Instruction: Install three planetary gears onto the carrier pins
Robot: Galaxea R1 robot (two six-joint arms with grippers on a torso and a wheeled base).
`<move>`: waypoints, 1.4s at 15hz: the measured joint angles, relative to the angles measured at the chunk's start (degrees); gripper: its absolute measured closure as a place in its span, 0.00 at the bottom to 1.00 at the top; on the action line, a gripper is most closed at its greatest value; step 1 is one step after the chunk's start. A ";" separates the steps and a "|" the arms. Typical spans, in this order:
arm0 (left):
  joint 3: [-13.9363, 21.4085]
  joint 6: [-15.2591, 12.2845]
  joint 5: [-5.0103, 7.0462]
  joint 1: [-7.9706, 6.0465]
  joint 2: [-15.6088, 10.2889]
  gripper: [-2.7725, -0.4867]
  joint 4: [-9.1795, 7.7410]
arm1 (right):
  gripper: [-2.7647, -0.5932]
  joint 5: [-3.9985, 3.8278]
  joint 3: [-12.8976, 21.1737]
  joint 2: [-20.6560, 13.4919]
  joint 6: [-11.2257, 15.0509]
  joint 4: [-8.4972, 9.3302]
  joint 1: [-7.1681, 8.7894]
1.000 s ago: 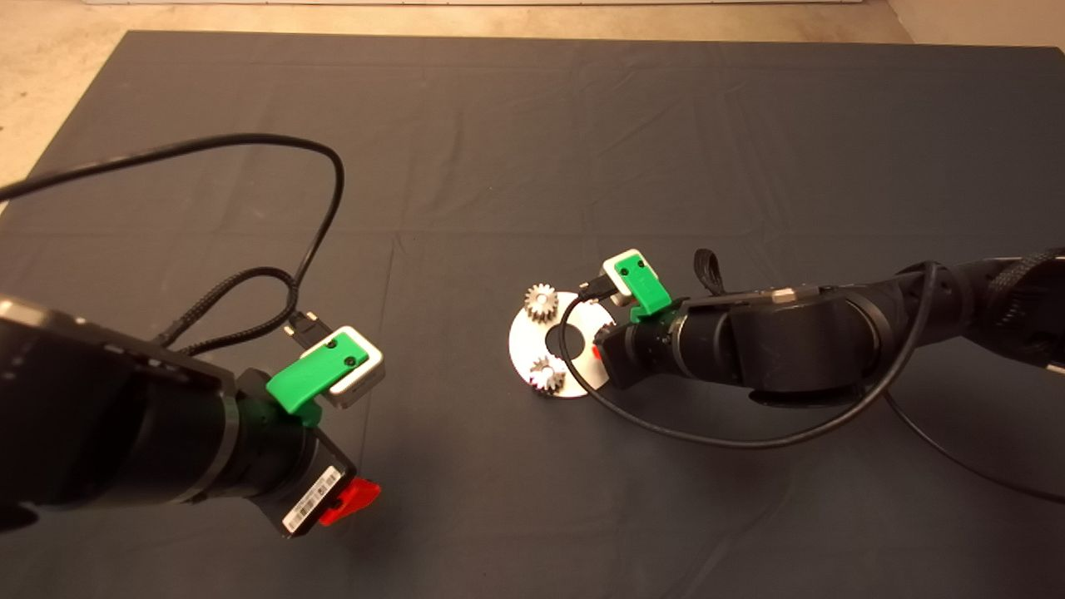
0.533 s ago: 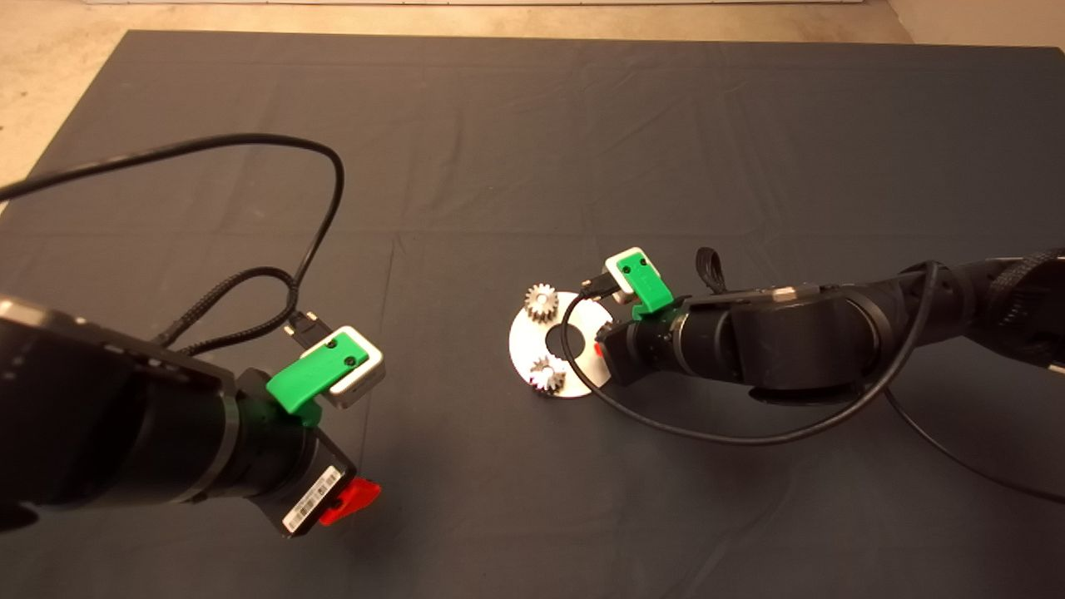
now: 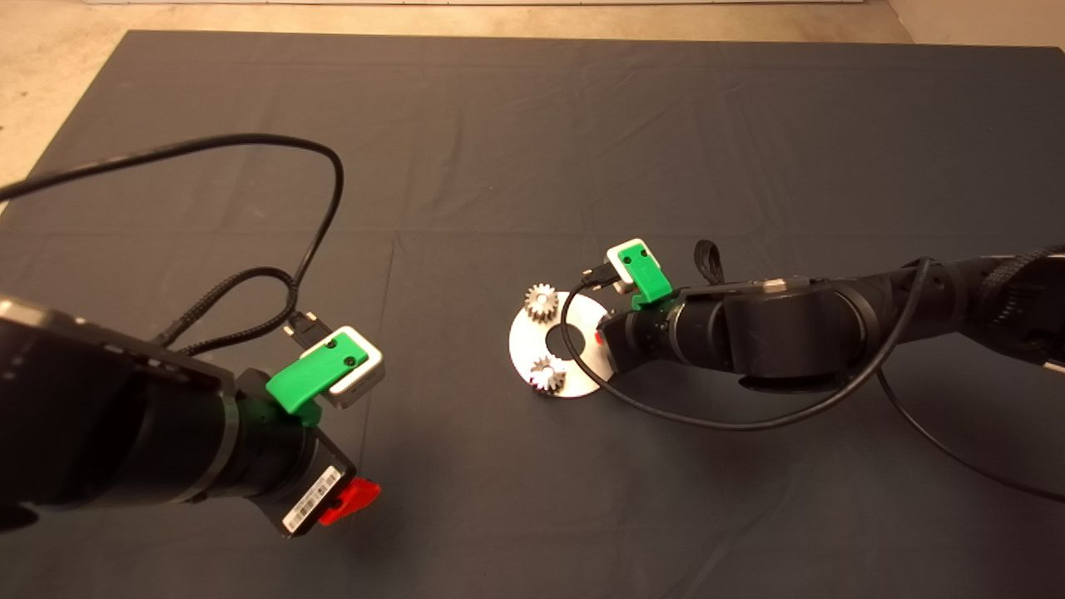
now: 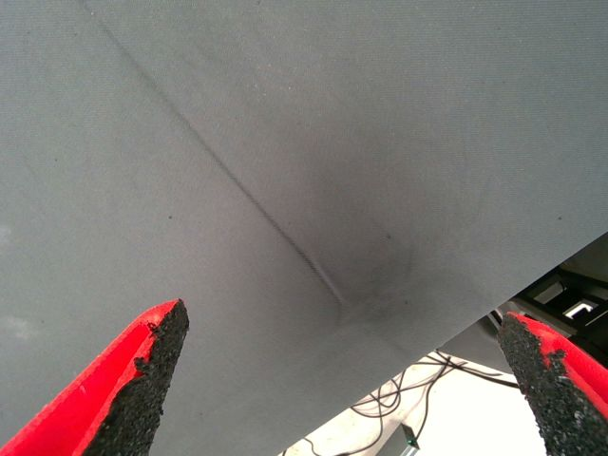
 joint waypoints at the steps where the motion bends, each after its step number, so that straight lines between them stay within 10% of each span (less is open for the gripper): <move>1: 0.00 0.00 0.00 0.00 0.00 0.19 0.00 | 0.80 0.00 0.00 0.00 0.00 0.00 0.00; 21: 0.00 0.04 0.00 0.00 -0.77 0.19 0.00 | 0.80 -0.02 0.00 0.02 -2.56 -0.17 -0.28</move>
